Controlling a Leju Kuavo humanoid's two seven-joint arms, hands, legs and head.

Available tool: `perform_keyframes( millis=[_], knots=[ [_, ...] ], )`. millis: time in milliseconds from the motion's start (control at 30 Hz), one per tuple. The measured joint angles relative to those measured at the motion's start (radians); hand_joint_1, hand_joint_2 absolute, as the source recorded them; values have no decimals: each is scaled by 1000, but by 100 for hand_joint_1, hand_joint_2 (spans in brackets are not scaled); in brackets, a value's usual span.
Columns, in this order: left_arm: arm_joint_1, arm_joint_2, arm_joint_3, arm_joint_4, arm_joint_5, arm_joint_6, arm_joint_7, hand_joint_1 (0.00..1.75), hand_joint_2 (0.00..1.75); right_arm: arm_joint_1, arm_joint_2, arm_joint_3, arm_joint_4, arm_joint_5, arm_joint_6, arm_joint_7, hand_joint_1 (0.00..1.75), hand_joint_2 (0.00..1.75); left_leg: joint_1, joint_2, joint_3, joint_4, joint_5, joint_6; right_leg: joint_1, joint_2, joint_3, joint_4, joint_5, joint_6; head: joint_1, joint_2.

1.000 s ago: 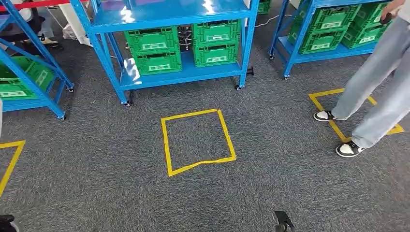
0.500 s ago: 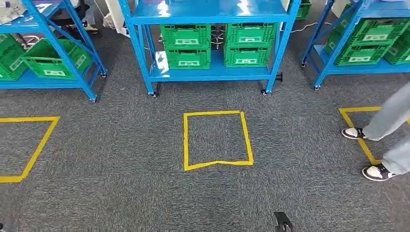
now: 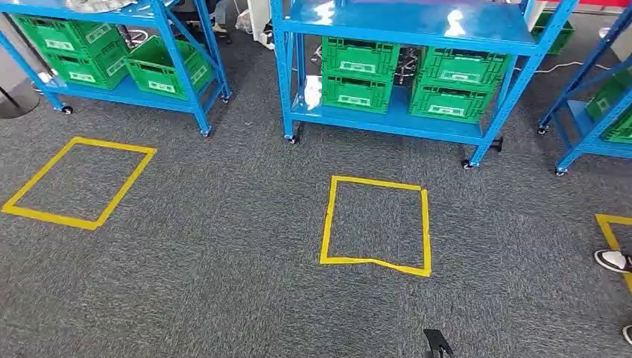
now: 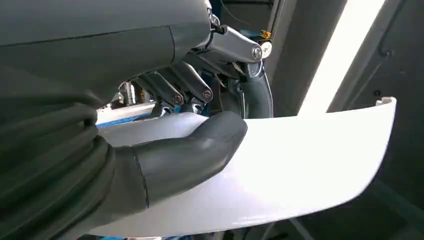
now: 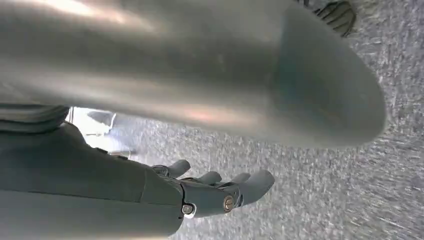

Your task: Take the parts from the cabinet and place them on the table.

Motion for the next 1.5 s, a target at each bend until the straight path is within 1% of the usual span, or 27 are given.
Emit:
perform_keyframes(
  millis=[67,200,233,267,300,333,367,433,467,500,633,667,700,733,800,833,900,967,1000,1133,1167,1233,1300,1367,1433,1467,1500],
  knots=[
    [12,-1,2,-6,-4,0,0,175,175,-2,0,0,0,2,0,-1,0,0,1,-15,-4,-7,6,-13,2,-15,2,-2,3,-12,1,0],
    [14,-1,3,-8,-6,0,0,175,175,-2,0,0,0,3,0,-1,0,0,1,-21,-8,-6,5,-15,0,-21,4,-8,5,-16,0,0],
    [13,0,3,-12,-9,0,0,175,175,-3,2,0,0,4,0,-2,0,0,-4,38,-12,13,-7,-19,-5,-42,8,-16,10,-24,-1,0],
    [9,0,3,-12,-9,0,0,175,175,-2,2,0,0,5,1,-2,0,0,-5,69,-22,34,-23,-23,-5,-48,8,-16,9,-29,-5,0],
    [3,0,2,-10,0,0,0,175,175,3,2,0,0,6,1,-1,0,0,5,126,-133,262,-135,-39,-1,-95,8,-16,5,-36,-8,0],
    [2,2,2,-7,6,0,0,175,175,3,2,0,0,6,1,-1,0,0,8,129,-150,299,-139,-42,-1,-111,8,-16,4,-36,-8,0],
    [-1,5,2,-5,11,0,1,175,175,2,2,0,0,8,1,-1,0,0,9,131,-141,284,-120,-43,0,-123,9,-16,3,-35,-8,0],
    [-9,11,3,-2,15,0,2,175,175,-1,2,0,0,10,2,-2,0,0,9,145,-62,139,-42,-39,-1,-150,14,-16,0,-31,-8,0],
    [-12,13,4,-2,15,0,2,175,175,-2,2,0,0,12,2,-2,0,0,7,175,-10,47,-6,-33,0,-159,19,-16,-2,-28,-8,0],
    [-15,15,7,-2,15,0,2,175,175,-2,2,0,0,16,2,-2,0,0,-5,242,17,-12,-13,-19,3,-169,23,-16,-6,-23,-8,0],
    [-13,16,19,-4,-4,0,0,175,175,-5,2,0,0,19,2,-2,0,0,-14,189,8,-16,-3,0,2,-213,37,-24,-10,2,-7,0],
    [-11,16,22,-8,-11,0,1,175,175,-7,2,0,0,21,2,-2,0,0,1,175,23,-28,8,9,-5,-191,36,-15,-18,11,-8,0],
    [-13,13,22,-11,-14,0,0,175,175,-8,2,0,0,22,3,-5,0,0,-1,163,24,-31,10,13,-5,-125,28,10,-36,13,-5,0],
    [-15,13,22,-12,-18,0,0,175,175,-6,2,0,0,24,3,-6,0,0,-1,151,22,-31,12,18,-5,-86,0,72,-74,13,-2,0],
    [-10,6,22,-11,-20,0,0,175,175,0,0,0,0,26,2,-3,0,0,-2,123,19,-30,12,22,-2,-66,-77,224,-141,14,1,0],
    [-6,6,22,-11,-20,0,0,175,175,1,-1,0,0,27,2,-2,0,0,-2,107,18,-28,12,22,0,-64,-106,275,-150,14,2,0],
    [-2,3,22,-11,-23,0,0,175,175,0,-1,0,0,27,2,-2,0,0,-1,73,18,-23,11,20,0,-63,-98,232,-93,12,2,0],
    [1,1,22,-12,-31,0,0,175,175,-1,-1,0,0,27,2,-1,0,0,2,41,18,-13,6,13,-4,-42,-20,60,0,11,2,0],
    [4,-2,22,-13,-33,0,0,175,175,-1,-1,0,0,26,3,2,0,0,4,32,14,-8,3,7,-10,10,6,6,-1,9,2,0],
    [16,-5,22,-20,-43,0,0,175,175,-4,0,0,0,20,3,6,0,0,3,-10,-2,-14,10,-22,3,-28,6,1,-1,-18,1,0],
    [19,-4,23,-21,-44,0,0,175,175,-6,2,0,0,20,3,6,0,0,4,-13,-2,-11,8,-26,-5,-41,8,-6,4,-28,1,0],
    [20,-4,26,-21,-44,0,0,175,175,-7,3,0,0,19,3,6,0,0,-3,96,-31,56,-37,-31,-2,-61,9,-8,3,-42,-9,0],
    [23,-6,26,-21,-44,0,0,175,175,-1,3,0,0,19,3,6,0,0,2,126,-108,215,-118,-38,3,-88,8,-8,2,-45,-10,0],
    [29,-6,26,-19,-44,0,0,175,175,0,3,0,0,19,3,6,0,0,3,129,-151,305,-137,-39,7,-118,7,-8,0,-47,-10,0],
    [29,-6,26,-19,-44,0,0,175,175,-3,3,0,0,17,3,7,0,0,2,135,-98,209,-75,-32,10,-144,10,-8,-2,-47,-10,0],
    [28,-6,26,-19,-44,0,0,175,175,-3,4,0,0,15,3,10,0,0,-1,152,-48,119,-37,-26,11,-156,13,-8,-4,-46,-10,0],
    [27,-6,26,-19,-44,0,0,175,175,-4,6,0,0,14,3,13,0,0,-8,195,3,33,-9,-16,11,-168,17,-8,-6,-43,-10,0]
  ],
)
